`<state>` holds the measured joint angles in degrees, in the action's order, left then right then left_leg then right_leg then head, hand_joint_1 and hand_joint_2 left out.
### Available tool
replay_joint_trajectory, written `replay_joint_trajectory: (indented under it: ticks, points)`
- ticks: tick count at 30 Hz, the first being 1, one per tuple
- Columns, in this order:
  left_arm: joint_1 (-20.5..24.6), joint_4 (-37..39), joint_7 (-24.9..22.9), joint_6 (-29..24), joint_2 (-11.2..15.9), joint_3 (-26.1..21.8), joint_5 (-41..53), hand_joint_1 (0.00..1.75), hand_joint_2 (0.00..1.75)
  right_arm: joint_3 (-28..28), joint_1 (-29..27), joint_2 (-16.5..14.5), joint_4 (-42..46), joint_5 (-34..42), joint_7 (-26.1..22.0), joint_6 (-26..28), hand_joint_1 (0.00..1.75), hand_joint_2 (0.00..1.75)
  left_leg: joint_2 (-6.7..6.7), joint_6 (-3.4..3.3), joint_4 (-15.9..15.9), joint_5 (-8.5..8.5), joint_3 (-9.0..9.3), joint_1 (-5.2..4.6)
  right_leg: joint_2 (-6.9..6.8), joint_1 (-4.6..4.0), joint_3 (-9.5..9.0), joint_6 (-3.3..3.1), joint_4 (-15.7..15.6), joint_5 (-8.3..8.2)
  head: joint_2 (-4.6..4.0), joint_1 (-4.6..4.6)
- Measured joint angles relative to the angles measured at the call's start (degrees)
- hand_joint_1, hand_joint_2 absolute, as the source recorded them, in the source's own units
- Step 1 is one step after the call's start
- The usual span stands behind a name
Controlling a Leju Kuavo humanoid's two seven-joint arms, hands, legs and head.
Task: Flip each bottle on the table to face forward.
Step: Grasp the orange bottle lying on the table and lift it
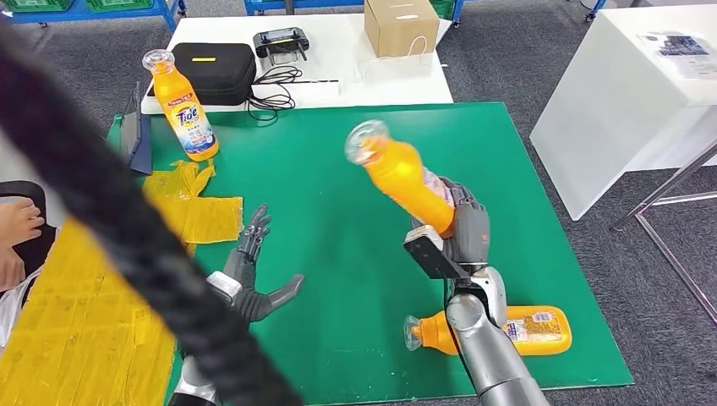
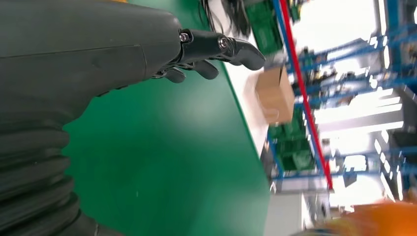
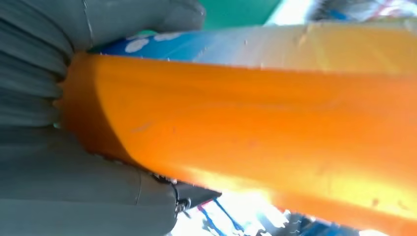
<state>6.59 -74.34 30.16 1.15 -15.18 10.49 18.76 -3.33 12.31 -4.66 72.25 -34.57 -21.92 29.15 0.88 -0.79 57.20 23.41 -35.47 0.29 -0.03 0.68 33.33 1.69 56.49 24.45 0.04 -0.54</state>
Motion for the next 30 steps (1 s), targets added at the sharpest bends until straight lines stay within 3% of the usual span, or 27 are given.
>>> replay_joint_trajectory:
  ticks: [6, 14, 23, 30]
  points:
    - [0.05, 0.36, -1.37, 0.02, -0.01, 2.74, -0.41, 0.00, 1.75, 3.00, -3.72, -6.83, 5.03, 10.53, -5.48, -6.12, 1.73, 1.75, -0.13, 0.01, 0.00, 0.03, -0.03, -0.04, 0.03, 0.09, 0.08, 0.01, -0.02, -0.01, 0.00, -0.01]
    - [0.32, 0.54, -1.71, 0.91, 0.01, 4.43, -1.78, 0.00, 1.75, 2.81, -3.60, -10.81, 3.93, 17.17, -5.85, -17.93, 1.75, 1.75, -0.16, 0.02, 0.00, 0.01, -0.04, -0.05, 0.03, 0.06, 0.06, 0.01, -0.01, -0.03, 0.00, 0.01]
    - [1.27, 0.68, -1.71, 1.59, 0.01, 5.48, -3.27, 0.00, 1.75, -4.87, -1.95, -13.56, -3.96, 10.56, -5.19, -22.63, 1.62, 1.75, -0.19, 0.03, -0.01, 0.01, -0.08, -0.03, 0.06, 0.02, 0.11, 0.01, 0.00, -0.02, 0.00, 0.00]
    - [1.96, 1.11, -1.52, 3.28, 0.32, 4.75, -6.69, 0.00, 1.75, -15.26, -0.84, -13.89, -12.79, 1.18, -5.06, -23.18, 1.58, 1.75, -0.17, 0.03, -0.01, 0.00, -0.11, -0.03, 0.06, 0.03, 0.17, 0.00, 0.00, -0.01, 0.00, 0.00]
